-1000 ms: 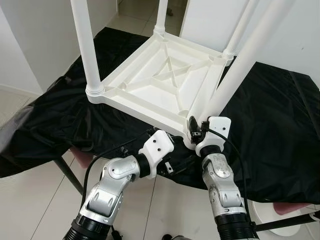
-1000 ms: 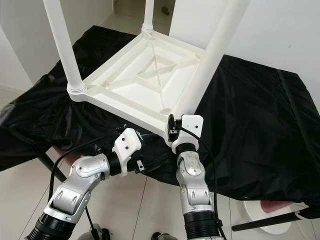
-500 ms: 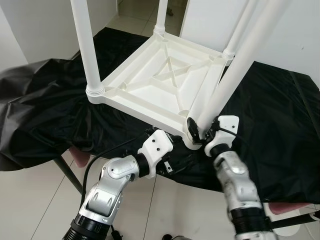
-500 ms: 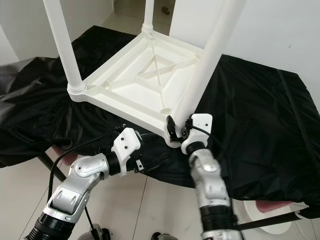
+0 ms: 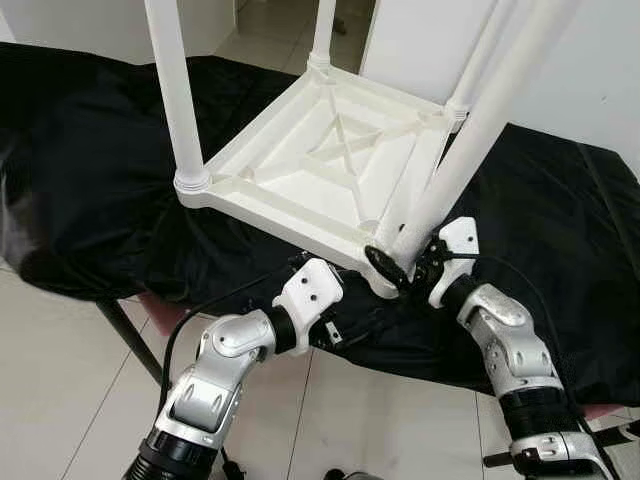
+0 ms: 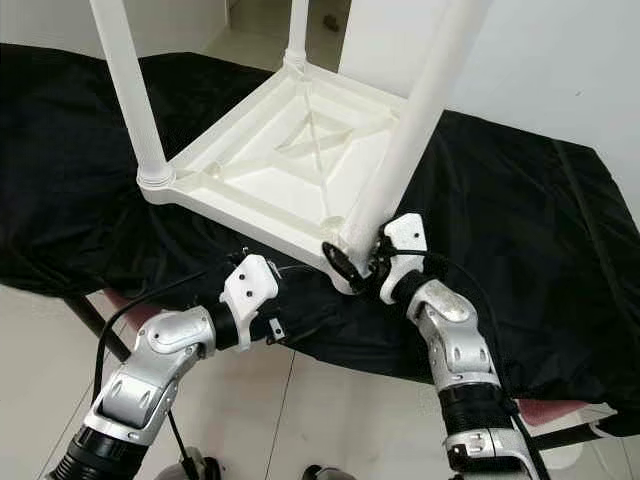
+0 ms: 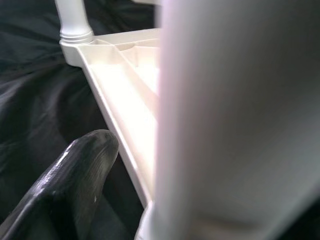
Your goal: Building children table
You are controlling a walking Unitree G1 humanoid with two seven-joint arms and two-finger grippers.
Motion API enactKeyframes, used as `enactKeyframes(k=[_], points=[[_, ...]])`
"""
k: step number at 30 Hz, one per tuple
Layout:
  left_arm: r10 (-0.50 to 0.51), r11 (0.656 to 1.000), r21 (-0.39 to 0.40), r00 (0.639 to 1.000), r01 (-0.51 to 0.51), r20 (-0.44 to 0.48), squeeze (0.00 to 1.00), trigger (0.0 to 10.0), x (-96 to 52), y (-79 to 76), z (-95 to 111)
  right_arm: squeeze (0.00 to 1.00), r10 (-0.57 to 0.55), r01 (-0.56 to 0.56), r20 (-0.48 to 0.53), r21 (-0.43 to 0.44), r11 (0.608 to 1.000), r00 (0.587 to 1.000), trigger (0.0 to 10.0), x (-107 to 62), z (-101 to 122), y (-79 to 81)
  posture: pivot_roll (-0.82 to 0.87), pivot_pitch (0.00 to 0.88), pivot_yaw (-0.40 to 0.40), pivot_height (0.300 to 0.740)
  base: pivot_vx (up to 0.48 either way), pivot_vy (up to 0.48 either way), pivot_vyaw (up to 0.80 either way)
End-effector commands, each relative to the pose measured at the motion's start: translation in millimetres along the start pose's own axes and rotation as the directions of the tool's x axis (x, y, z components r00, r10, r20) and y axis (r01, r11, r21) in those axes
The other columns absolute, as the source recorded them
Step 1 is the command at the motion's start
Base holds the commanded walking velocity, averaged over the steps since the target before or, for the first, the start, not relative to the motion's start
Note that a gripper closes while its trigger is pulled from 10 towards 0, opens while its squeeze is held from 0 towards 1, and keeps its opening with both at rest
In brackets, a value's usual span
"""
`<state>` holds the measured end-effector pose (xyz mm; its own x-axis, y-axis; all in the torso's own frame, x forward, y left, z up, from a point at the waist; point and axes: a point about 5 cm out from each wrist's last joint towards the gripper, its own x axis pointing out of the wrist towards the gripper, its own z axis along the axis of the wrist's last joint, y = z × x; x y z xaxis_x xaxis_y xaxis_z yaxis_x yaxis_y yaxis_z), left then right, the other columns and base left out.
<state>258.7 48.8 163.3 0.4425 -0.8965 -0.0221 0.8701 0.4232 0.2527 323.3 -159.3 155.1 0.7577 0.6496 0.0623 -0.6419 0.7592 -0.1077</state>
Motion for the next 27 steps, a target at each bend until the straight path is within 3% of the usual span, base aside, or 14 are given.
enactKeyframes(k=[1,2,3,4,5,20,22,27], points=[[0.073,0.997,0.005,0.997,-0.073,-0.011,0.0,10.0,0.4,1.3,-1.6,0.0,0.016,-0.016,-0.028,-0.017,1.0,0.999,9.1,-1.0,-4.7,-2.1,0.12,0.089,-0.098,0.74,0.0,0.0,0.0],[0.074,0.997,0.006,0.997,-0.074,-0.011,0.0,10.0,0.1,1.4,-1.4,0.0,0.021,-0.021,-0.036,-0.015,1.0,0.999,4.9,0.2,-6.2,-2.5,0.13,0.089,-0.1,0.74,0.0,0.0,0.0],[0.074,0.997,0.006,0.997,-0.074,-0.011,0.0,10.0,0.1,1.4,-1.4,0.0,0.021,-0.021,-0.036,-0.015,1.0,0.999,4.9,0.2,-6.2,-2.5,0.13,0.089,-0.1,0.74,0.0,0.0,0.0],[0.077,0.997,0.008,0.997,-0.077,-0.012,0.0,10.0,-0.8,1.8,-1.1,0.0,0.03,-0.031,-0.049,-0.016,0.999,0.998,0.4,0.9,-8.7,-2.9,0.13,0.087,-0.101,0.74,0.0,0.0,0.0],[0.079,0.997,0.008,0.997,-0.079,-0.013,0.0,10.0,-1.6,2.2,-1.0,0.0,0.034,-0.035,-0.059,-0.014,0.999,0.998,0.0,1.0,-10.5,-3.3,0.13,0.087,-0.101,0.74,0.0,0.0,0.0],[0.077,0.997,0.006,0.997,-0.077,-0.02,0.0,10.0,-2.5,1.4,-2.2,0.0,-0.014,0.011,-0.104,-0.036,0.999,0.995,0.0,-4.9,-20.7,-11.0,0.13,0.088,-0.098,0.74,0.0,0.0,0.0],[0.077,0.997,0.005,0.997,-0.077,-0.017,0.0,10.0,-2.0,1.3,-2.1,0.0,-0.126,0.124,-0.12,-0.022,0.992,0.985,0.0,-5.2,-26.9,-13.0,0.12,0.095,-0.098,0.74,0.0,0.0,0.0],[0.076,0.997,0.001,0.997,-0.076,-0.016,0.0,10.0,-1.8,0.2,-2.6,0.0,-0.222,0.222,-0.123,-0.011,0.975,0.967,0.0,-5.7,-31.0,-10.5,0.11,0.1,-0.099,0.74,0.0,0.0,0.0]])
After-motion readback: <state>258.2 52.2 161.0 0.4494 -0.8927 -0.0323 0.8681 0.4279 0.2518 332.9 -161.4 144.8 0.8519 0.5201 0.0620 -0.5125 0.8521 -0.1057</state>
